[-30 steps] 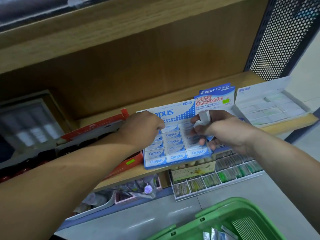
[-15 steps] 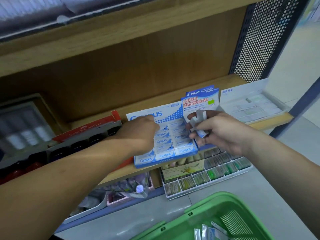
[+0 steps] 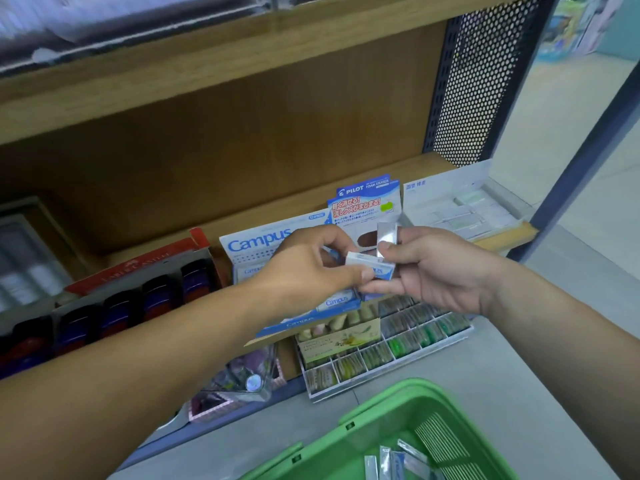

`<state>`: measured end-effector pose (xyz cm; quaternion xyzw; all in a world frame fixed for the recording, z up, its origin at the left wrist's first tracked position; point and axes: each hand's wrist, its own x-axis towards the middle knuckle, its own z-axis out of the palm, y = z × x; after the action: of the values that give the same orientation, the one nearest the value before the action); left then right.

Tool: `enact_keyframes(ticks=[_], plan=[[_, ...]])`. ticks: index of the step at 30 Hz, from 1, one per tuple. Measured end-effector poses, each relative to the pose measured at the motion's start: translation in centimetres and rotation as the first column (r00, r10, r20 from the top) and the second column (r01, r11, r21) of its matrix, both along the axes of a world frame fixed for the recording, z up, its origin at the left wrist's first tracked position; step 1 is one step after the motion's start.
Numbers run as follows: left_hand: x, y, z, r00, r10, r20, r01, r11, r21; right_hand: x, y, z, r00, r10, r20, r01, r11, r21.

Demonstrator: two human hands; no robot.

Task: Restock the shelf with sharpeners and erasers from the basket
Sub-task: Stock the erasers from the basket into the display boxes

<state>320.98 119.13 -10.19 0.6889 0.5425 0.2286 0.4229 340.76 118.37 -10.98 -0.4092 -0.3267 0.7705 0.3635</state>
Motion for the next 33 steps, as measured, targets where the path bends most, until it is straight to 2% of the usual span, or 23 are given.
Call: enact_keyframes(ticks=[1, 5, 8, 13, 16, 21, 25, 29, 33], plan=[[-0.2, 0.2, 0.1, 1.000, -0.003, 0.014, 0.003, 1.000, -0.008, 0.1, 0.1, -0.1, 0.999, -0.008, 0.031, 0.008, 1.000, 0.011], [-2.4, 1.2, 0.4, 0.997, 0.075, 0.007, -0.075, 0.997, 0.006, 0.1, 1.0, -0.8, 0.945, 0.002, 0.327, -0.042, 0.992, 0.118], [-3.8, 1.5, 0.0, 0.990, 0.137, -0.041, -0.137, 0.991, -0.002, -0.4, 1.4, -1.3, 0.903, -0.020, 0.430, -0.040, 0.991, 0.130], [-3.5, 0.5, -2.2, 0.983, 0.045, -0.176, -0.057, 0.996, -0.063, -0.6, 1.1, -1.4, 0.804, -0.050, 0.593, -0.084, 0.977, 0.196], [-3.2, 0.3, -3.3, 0.959, -0.018, -0.282, 0.006, 0.999, -0.044, -0.3, 0.8, -1.7, 0.807, -0.054, 0.588, -0.074, 0.978, 0.193], [-2.9, -0.3, -3.7, 0.975, -0.053, -0.214, 0.050, 0.999, -0.020, -0.3, 0.5, -1.9, 0.818, -0.074, 0.570, -0.056, 0.977, 0.206], [-2.8, -0.5, -3.4, 0.975, -0.096, -0.202, 0.085, 0.994, -0.064, -0.3, 0.6, -1.9, 0.865, -0.078, 0.495, -0.002, 0.987, 0.159], [-3.1, -0.2, -2.4, 0.974, -0.020, -0.227, 0.019, 1.000, -0.005, -0.1, 0.7, -1.5, 0.897, -0.059, 0.438, 0.007, 0.993, 0.119], [-2.1, -0.2, -1.4, 0.997, -0.015, -0.082, 0.019, 0.999, 0.049, -0.2, 0.6, -1.0, 0.916, -0.062, 0.397, 0.001, 0.988, 0.152]])
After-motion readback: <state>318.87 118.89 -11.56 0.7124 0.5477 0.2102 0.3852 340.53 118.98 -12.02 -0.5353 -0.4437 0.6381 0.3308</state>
